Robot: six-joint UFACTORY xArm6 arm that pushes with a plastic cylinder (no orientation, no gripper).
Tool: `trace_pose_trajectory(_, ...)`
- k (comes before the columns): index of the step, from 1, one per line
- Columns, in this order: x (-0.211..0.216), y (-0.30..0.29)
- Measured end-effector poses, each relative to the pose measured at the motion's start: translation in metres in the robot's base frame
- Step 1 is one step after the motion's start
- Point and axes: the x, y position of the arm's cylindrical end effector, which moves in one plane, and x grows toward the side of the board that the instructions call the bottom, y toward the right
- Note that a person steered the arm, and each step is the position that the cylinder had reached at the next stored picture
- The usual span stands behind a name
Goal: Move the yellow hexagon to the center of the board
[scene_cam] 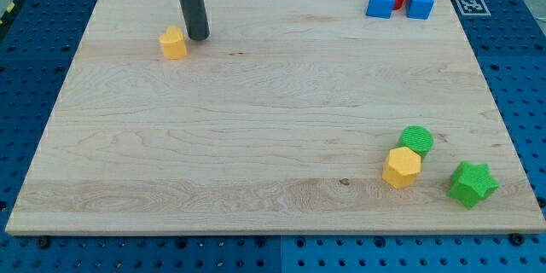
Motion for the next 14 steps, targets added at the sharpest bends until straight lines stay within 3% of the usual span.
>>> trace_pose_trajectory(3, 0.009, -0.05)
trace_pose_trajectory(5, 0.0, -0.027)
trace_pose_trajectory(7, 0.021, 0.121)
trace_pose_trajectory(10, 0.14, 0.303)
trace_pose_trajectory(12, 0.219, 0.354)
trace_pose_trajectory(14, 0.22, 0.354)
